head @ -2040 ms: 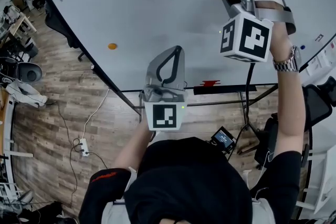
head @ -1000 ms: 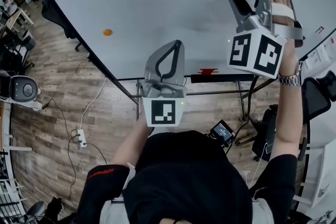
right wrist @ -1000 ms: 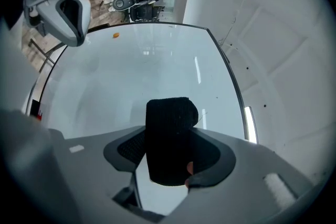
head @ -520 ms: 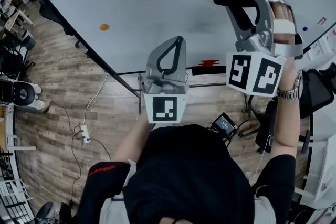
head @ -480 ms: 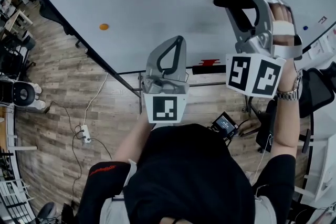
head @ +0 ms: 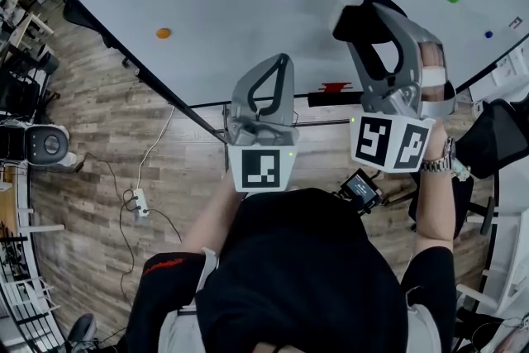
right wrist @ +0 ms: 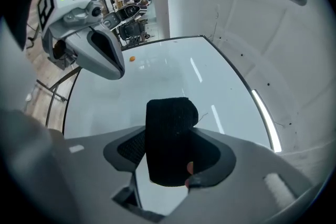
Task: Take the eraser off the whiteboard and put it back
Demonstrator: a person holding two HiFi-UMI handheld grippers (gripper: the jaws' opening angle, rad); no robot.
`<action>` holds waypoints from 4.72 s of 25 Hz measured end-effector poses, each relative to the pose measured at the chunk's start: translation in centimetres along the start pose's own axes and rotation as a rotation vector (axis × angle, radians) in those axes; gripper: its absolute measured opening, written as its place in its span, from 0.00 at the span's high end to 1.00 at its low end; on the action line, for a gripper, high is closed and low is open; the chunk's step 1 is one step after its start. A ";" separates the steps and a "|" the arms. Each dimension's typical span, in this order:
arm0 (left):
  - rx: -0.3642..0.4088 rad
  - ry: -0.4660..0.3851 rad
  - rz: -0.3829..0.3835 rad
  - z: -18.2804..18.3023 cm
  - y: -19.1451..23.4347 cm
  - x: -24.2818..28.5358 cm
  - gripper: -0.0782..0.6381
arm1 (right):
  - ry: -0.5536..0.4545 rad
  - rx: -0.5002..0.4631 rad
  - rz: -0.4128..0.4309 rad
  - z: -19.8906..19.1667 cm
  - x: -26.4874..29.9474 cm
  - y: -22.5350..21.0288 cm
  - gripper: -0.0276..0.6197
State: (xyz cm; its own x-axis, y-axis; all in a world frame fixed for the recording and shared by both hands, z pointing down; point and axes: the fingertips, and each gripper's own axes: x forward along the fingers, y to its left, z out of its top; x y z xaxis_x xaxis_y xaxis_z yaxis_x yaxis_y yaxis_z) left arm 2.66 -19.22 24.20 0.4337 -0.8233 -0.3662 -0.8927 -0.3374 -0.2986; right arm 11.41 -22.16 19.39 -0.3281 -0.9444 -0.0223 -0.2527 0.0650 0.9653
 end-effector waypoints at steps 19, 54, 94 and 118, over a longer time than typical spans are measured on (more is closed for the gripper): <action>-0.024 0.060 0.008 -2.1 -1.2 -1.5 0.89 | -0.163 0.613 -0.137 -1.1 -5.0 5.5 0.58; -0.112 0.184 -0.081 -9.1 -4.7 -7.1 0.89 | -0.169 1.163 -0.106 -3.0 -8.1 14.9 0.58; -0.096 0.171 -0.034 -10.2 -2.8 -5.0 0.89 | -0.204 1.079 -0.142 -5.8 -2.0 12.1 0.58; -0.118 0.203 -0.016 -12.3 -0.5 -3.0 0.89 | -0.136 1.074 -0.208 -9.0 6.1 10.6 0.58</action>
State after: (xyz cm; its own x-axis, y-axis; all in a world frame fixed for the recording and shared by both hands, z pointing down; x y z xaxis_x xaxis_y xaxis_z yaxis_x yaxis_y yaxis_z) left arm 0.32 -22.22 36.31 0.4250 -0.8883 -0.1741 -0.8992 -0.3923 -0.1938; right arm 14.93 -30.18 31.83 -0.2683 -0.9304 -0.2496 -0.9526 0.2176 0.2127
